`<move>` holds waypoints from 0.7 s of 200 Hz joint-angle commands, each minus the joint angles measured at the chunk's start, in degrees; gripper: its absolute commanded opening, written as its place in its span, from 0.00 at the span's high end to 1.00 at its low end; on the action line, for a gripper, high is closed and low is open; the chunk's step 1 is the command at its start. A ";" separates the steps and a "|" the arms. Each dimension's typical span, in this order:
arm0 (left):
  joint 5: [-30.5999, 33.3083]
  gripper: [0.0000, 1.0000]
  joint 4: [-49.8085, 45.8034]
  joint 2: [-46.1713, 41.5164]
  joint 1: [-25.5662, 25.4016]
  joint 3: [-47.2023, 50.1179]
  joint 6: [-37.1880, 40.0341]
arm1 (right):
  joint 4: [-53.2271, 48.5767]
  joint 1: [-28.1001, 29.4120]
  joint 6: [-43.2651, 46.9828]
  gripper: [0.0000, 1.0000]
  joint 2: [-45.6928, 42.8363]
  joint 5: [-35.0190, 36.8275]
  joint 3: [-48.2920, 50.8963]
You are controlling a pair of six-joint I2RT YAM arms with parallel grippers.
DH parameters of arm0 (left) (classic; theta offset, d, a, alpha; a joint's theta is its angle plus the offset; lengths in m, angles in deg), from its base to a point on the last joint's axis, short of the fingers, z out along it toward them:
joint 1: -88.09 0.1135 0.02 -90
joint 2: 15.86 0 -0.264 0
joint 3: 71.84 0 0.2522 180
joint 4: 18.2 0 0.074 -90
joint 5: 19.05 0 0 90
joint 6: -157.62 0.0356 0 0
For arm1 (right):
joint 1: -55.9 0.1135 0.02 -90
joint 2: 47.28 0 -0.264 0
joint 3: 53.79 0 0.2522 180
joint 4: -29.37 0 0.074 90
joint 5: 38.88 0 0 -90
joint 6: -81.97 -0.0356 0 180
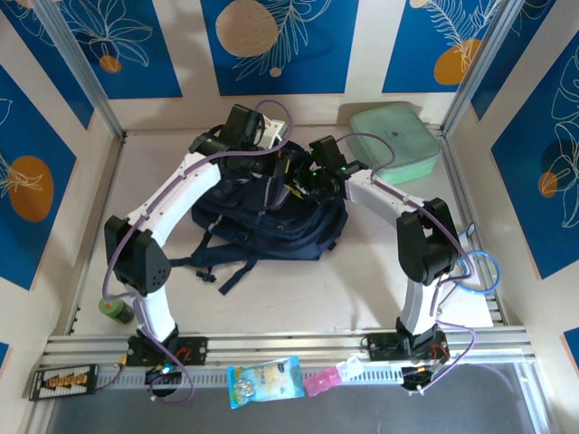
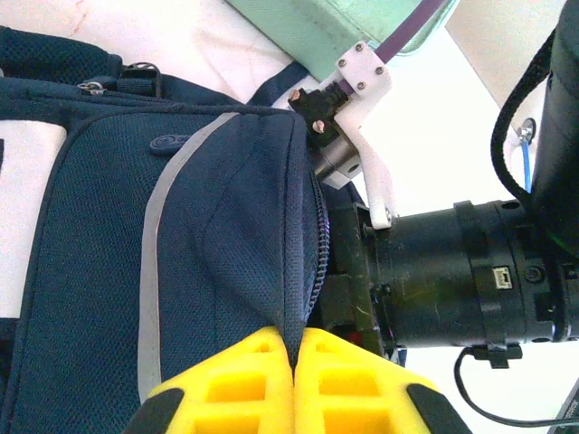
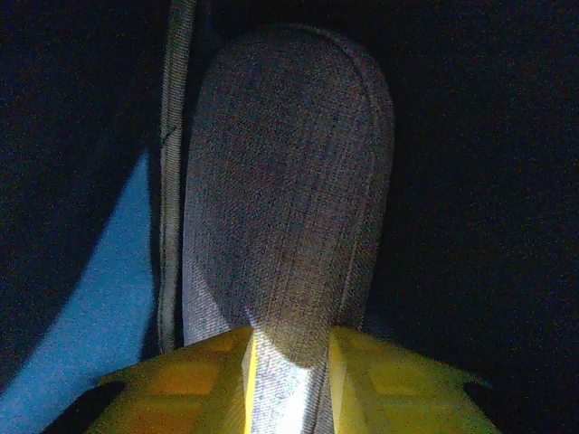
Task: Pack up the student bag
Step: Adjust the glasses case in the student bag, then close the student bag at the top-center of the table.
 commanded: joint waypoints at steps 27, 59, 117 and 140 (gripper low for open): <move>-3.55 1.00 5.84 -1.08 0.55 -4.43 -0.65 | 11.22 0.67 -3.54 0.77 4.21 -6.28 -1.39; -4.06 1.00 5.54 -0.80 0.77 -4.15 -0.91 | 14.21 -0.56 -3.62 0.74 -2.08 -4.76 5.09; -10.99 0.58 7.03 -0.33 0.85 0.39 -1.33 | 3.75 -9.76 -1.91 0.55 -24.29 6.85 24.42; -10.89 0.41 9.76 -2.43 1.52 5.80 -3.37 | 0.43 -13.60 -0.31 0.44 -31.63 11.19 29.58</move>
